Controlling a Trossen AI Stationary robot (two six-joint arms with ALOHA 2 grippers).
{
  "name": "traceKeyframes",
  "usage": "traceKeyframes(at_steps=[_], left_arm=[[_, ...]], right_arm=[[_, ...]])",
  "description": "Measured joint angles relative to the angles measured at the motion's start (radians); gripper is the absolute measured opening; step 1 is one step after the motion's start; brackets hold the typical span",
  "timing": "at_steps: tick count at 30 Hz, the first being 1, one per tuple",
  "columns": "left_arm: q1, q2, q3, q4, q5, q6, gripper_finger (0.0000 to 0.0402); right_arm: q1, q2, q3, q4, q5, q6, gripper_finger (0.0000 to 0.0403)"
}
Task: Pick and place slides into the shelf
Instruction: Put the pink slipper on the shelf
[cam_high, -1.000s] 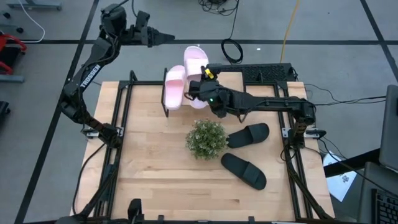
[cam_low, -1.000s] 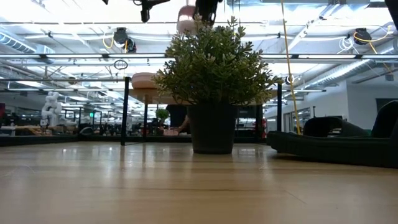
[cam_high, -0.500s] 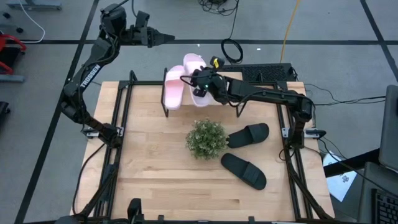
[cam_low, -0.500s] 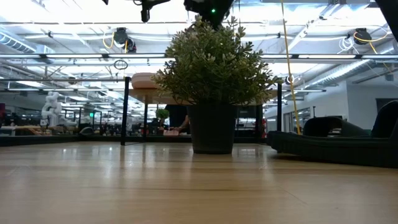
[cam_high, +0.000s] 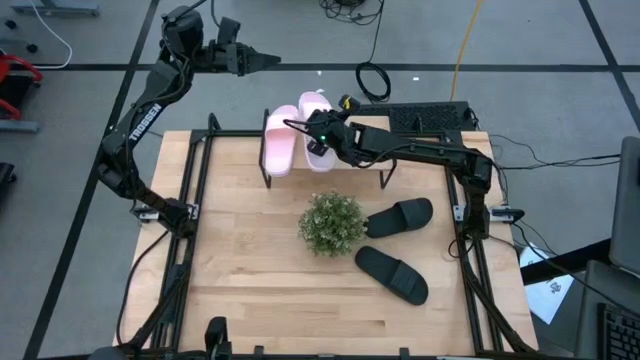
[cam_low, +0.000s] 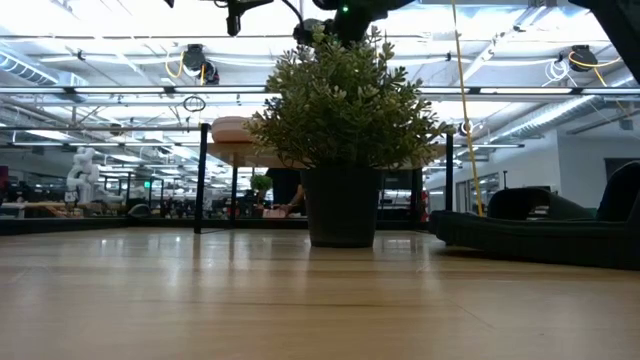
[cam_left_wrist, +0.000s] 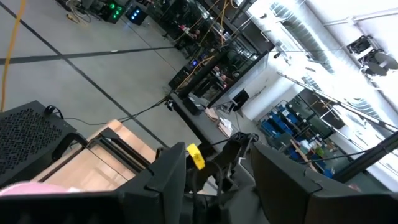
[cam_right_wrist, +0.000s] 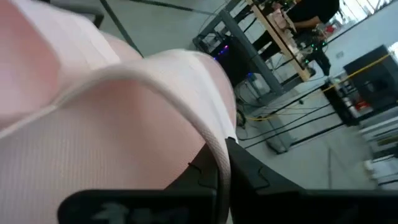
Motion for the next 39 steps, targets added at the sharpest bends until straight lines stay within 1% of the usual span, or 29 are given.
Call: traceKeyframes(at_steps=[9, 12, 17, 22, 29, 31, 39], left_arm=[[0.0, 0.0, 0.0, 0.0, -0.024, 0.014, 0.0175], [0.0, 0.0, 0.0, 0.0, -0.026, 0.021, 0.0175], [0.0, 0.0, 0.0, 0.0, -0.059, 0.031, 0.0175], [0.0, 0.0, 0.0, 0.0, -0.069, 0.032, 0.0175], [0.0, 0.0, 0.0, 0.0, -0.069, 0.031, 0.0175], [0.0, 0.0, 0.0, 0.0, -0.069, 0.031, 0.0175], [0.0, 0.0, 0.0, 0.0, -0.069, 0.045, 0.0175]], right_arm=[[-0.006, 0.029, -0.001, -0.041, -0.004, 0.176, 0.0], [-0.006, 0.028, 0.0, -0.048, -0.033, 0.231, 0.0], [-0.008, 0.028, 0.0, -0.063, -0.054, 0.285, 0.0], [-0.008, 0.046, 0.0, -0.088, -0.056, 0.304, 0.0], [-0.008, 0.076, 0.001, -0.062, -0.05, 0.305, 0.0], [-0.008, 0.079, 0.0, -0.079, -0.049, 0.304, 0.0], [-0.008, 0.105, 0.0, -0.07, -0.022, 0.305, 0.0]])
